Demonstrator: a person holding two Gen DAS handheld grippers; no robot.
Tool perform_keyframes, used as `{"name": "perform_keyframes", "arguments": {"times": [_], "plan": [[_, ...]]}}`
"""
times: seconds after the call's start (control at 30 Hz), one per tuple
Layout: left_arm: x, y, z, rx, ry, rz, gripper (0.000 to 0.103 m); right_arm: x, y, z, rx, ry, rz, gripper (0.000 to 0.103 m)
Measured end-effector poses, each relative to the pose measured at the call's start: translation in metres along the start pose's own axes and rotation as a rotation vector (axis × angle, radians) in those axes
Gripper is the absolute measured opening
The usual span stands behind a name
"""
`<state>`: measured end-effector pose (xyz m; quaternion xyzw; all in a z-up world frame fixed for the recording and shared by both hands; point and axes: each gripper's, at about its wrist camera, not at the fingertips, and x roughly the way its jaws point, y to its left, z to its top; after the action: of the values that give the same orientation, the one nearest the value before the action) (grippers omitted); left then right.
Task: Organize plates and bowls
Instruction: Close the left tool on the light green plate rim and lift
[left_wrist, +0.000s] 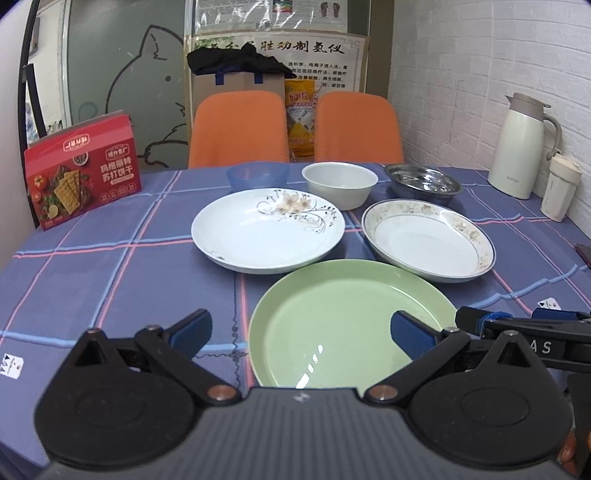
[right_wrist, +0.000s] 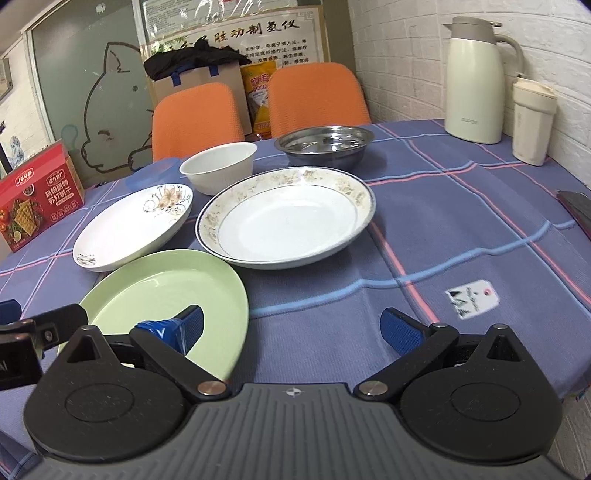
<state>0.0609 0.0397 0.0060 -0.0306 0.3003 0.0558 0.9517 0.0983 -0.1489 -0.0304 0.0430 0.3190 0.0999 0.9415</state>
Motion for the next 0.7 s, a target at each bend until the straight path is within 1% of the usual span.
{"name": "perform_keyframes", "arguments": {"times": [0.17,0.27,0.37,0.47,0.5,0.57,0.63,0.7], "plan": [[0.012,0.007,0.01,-0.01,0.026,0.027,0.103,0.007,0.013,0.01,-0.051,0.018,0.028,0.09],[0.016,0.012,0.013,0.005,0.047,0.034,0.103,0.008,0.019,0.007,-0.106,0.052,0.04,0.09],[0.021,0.027,0.012,-0.001,0.08,0.013,0.103,0.012,0.022,0.001,-0.136,0.089,0.048,0.09],[0.036,0.042,0.012,-0.059,0.134,-0.035,0.103,0.026,0.026,-0.001,-0.142,0.131,0.07,0.09],[0.041,0.045,0.011,-0.075,0.153,-0.044,0.103,0.03,0.029,-0.001,-0.154,0.131,0.067,0.09],[0.048,0.046,0.01,-0.08,0.166,-0.06,0.103,0.033,0.036,-0.001,-0.19,0.123,0.052,0.09],[0.054,0.042,0.009,-0.06,0.172,-0.062,0.103,0.035,0.036,-0.001,-0.187,0.117,0.065,0.091],[0.059,0.037,0.008,-0.029,0.178,-0.06,0.103,0.035,0.035,-0.004,-0.194,0.087,0.075,0.091]]}}
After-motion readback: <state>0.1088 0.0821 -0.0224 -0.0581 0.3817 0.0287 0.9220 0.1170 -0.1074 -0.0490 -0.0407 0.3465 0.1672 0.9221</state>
